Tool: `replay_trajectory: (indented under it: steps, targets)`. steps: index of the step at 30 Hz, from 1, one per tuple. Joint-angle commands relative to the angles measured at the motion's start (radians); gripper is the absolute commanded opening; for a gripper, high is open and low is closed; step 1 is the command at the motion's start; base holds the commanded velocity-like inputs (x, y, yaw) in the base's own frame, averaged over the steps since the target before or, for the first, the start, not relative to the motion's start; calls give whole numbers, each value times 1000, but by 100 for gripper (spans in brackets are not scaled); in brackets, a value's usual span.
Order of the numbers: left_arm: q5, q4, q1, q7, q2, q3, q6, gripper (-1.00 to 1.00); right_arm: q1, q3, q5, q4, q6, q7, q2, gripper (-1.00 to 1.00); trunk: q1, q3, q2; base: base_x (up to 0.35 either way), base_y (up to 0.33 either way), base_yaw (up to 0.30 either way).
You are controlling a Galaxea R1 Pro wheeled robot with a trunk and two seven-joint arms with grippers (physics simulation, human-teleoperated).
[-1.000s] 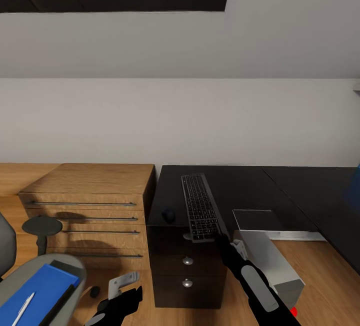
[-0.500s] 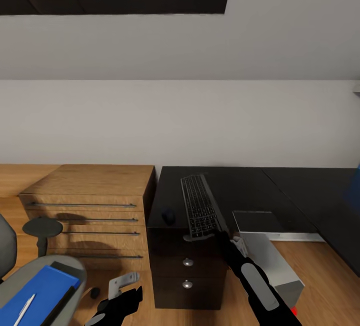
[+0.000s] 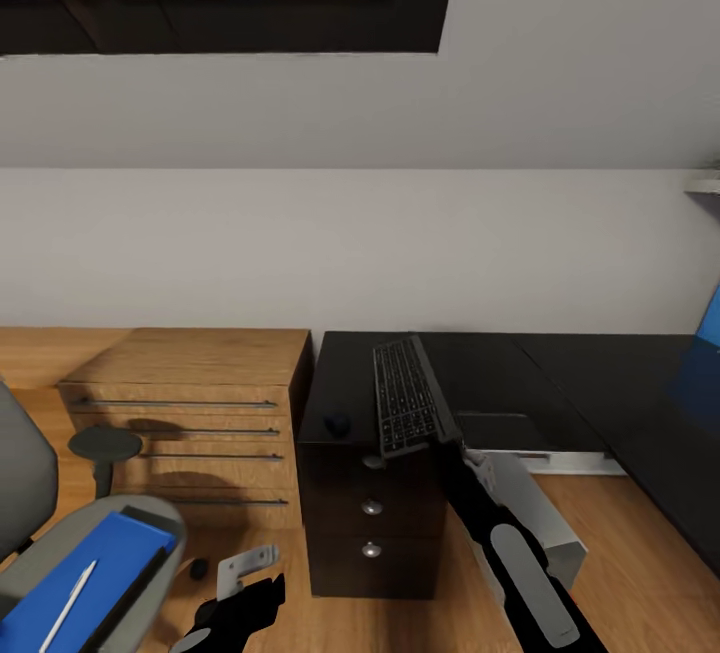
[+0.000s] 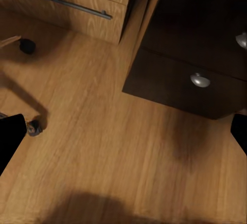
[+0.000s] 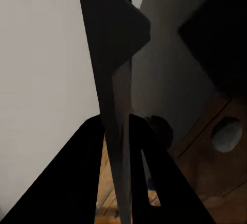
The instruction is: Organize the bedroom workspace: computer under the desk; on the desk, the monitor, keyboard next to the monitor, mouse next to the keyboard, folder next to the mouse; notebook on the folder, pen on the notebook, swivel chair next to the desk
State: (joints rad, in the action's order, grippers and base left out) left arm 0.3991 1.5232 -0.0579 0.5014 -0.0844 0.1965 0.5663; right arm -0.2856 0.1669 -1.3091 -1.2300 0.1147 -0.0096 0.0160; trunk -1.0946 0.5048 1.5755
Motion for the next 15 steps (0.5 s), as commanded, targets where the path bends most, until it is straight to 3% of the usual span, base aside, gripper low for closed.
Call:
replay_trajectory:
  steps: [1,15]
  targets:
    - [11,2,0,9,0,1,1,100,2,-1,-11,-6,3,0,0,-100,5,-2,-7,-334,-74,0]
    - [9,2,0,10,0,1,1,100,34,-3,-13,-50,10,2,-9,-100,58,-46,-105,-336,-110,0]
